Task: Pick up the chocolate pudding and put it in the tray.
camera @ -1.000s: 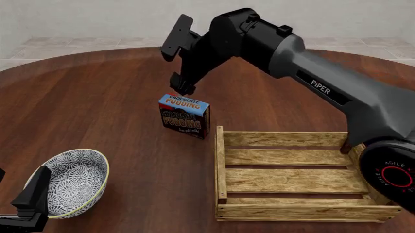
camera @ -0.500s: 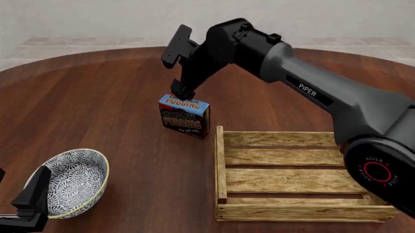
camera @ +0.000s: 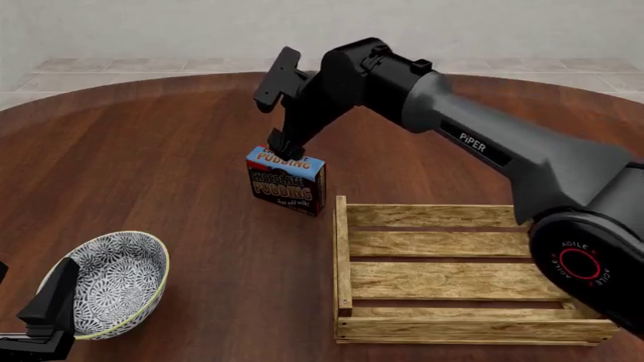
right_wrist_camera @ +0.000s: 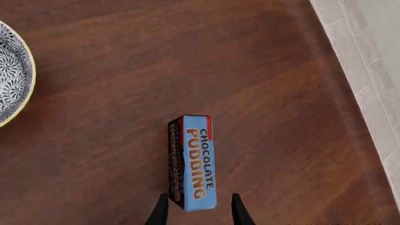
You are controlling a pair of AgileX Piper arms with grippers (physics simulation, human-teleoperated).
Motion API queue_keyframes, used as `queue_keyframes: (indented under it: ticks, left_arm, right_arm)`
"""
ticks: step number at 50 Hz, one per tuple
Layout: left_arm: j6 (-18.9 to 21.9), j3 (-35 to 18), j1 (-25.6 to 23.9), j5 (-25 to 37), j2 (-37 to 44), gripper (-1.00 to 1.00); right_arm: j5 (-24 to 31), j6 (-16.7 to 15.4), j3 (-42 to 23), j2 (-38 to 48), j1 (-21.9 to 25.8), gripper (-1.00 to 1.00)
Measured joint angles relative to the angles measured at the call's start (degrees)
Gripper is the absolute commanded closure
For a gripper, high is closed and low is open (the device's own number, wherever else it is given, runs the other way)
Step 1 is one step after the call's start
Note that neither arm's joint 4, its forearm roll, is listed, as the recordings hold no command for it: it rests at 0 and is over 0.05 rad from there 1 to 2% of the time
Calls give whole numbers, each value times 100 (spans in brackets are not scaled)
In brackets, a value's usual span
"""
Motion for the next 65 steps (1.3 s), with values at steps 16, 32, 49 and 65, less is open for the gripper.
queue_keyframes:
  ticks: [16,32,49,65]
  left_arm:
    - [0,0,0,0,0,-100]
    - [0,0,0,0,0,-100]
    - [0,0,0,0,0,-100]
    - [0,0,0,0,0,-100]
  right_arm:
    - [-66,72,-15,86,-33,-100]
    - [-119,123,-11,165,-69,-100]
    - [-185,159,24,242,-102,-100]
    - [-257,196,64,317,-100,-100]
